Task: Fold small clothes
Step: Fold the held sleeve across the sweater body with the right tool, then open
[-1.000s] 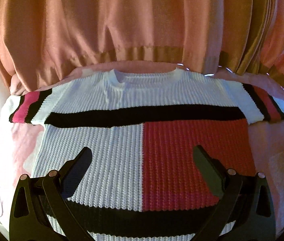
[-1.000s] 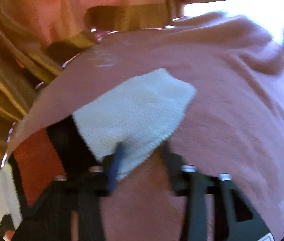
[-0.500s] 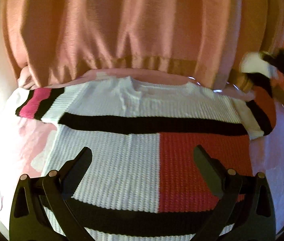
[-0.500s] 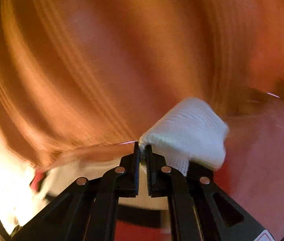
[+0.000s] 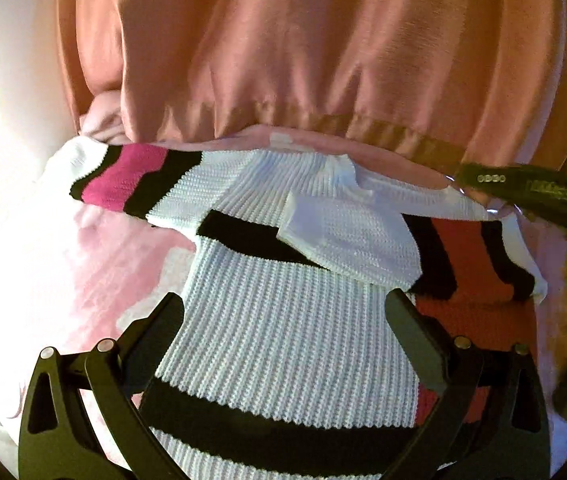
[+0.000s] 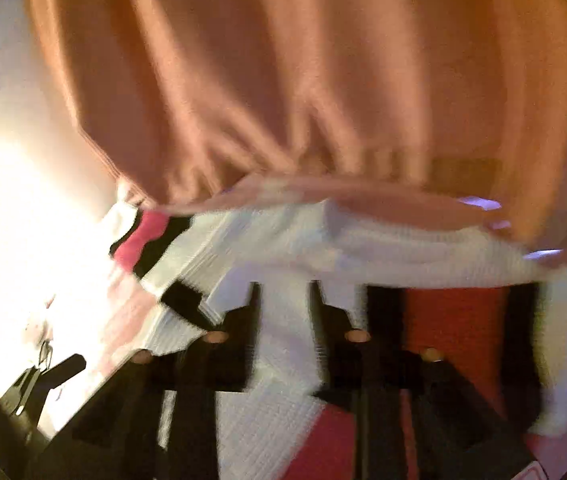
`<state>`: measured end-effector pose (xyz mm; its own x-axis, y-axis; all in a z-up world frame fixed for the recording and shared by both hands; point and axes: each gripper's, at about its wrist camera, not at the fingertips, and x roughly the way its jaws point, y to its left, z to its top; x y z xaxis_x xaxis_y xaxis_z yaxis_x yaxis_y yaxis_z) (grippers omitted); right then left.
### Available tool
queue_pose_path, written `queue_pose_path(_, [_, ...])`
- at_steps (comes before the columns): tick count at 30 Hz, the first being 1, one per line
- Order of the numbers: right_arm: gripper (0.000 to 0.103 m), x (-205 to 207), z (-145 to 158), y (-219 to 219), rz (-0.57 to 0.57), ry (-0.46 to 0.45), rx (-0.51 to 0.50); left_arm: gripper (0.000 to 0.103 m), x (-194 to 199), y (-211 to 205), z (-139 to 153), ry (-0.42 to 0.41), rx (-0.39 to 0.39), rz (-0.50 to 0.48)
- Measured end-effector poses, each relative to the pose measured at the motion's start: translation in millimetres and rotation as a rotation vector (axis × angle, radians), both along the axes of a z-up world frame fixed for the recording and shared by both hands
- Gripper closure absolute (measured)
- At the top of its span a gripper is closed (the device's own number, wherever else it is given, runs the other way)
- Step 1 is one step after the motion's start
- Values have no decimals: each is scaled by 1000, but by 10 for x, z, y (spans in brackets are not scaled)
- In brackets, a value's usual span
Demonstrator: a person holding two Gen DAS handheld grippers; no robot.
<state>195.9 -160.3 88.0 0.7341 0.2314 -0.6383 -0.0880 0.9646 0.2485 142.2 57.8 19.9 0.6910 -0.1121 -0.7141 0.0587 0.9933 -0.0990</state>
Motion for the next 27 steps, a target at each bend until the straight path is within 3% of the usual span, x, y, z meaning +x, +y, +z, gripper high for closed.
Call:
queue_pose_path(3, [55,-293,47,-374,-128,16,-95,5,191,-83,-51,51,-42,-83])
queue_pose_path(5, [52,-586,-5,-708,-213,45,-171,5,397,-136,-148,85,-43,-86])
queue_pose_path(9, [50,-871,-416,-1166,-311,115,-209,5,744,-183,-394,174,-115,-19])
queue_pose_path(12, [50,-821,-817,-1410,-312,240,-210,7,934,-276,-589,221,-132,11])
queue_pose_path(14, [50,-811,-939,-1494,-302,248,-206,19,1022,-321,-696,242,-143,33])
queue_pose_path(16, [50,-767,-1001,-1532,-290,253,-211,38,1093,-366,-780,271,-166,24])
queue_pose_path(17, [50,-754,-1031,-1557,-281,250,-204,41,1111,-381,-773,263,-156,29])
queue_pose_path(22, [52,-547,-1170,-1531,-257,262,-150,87,1195,-450,-590,171,-126,-1])
queue_pose_path(24, [88,-476,-1260,-1469,-250,278,-133,91,1217,-408,-487,128,-125,3])
queue_pose_path(27, [89,-489,-1070,-1484,-287,220,-92,93,1277,-292,-355,70,-129,16])
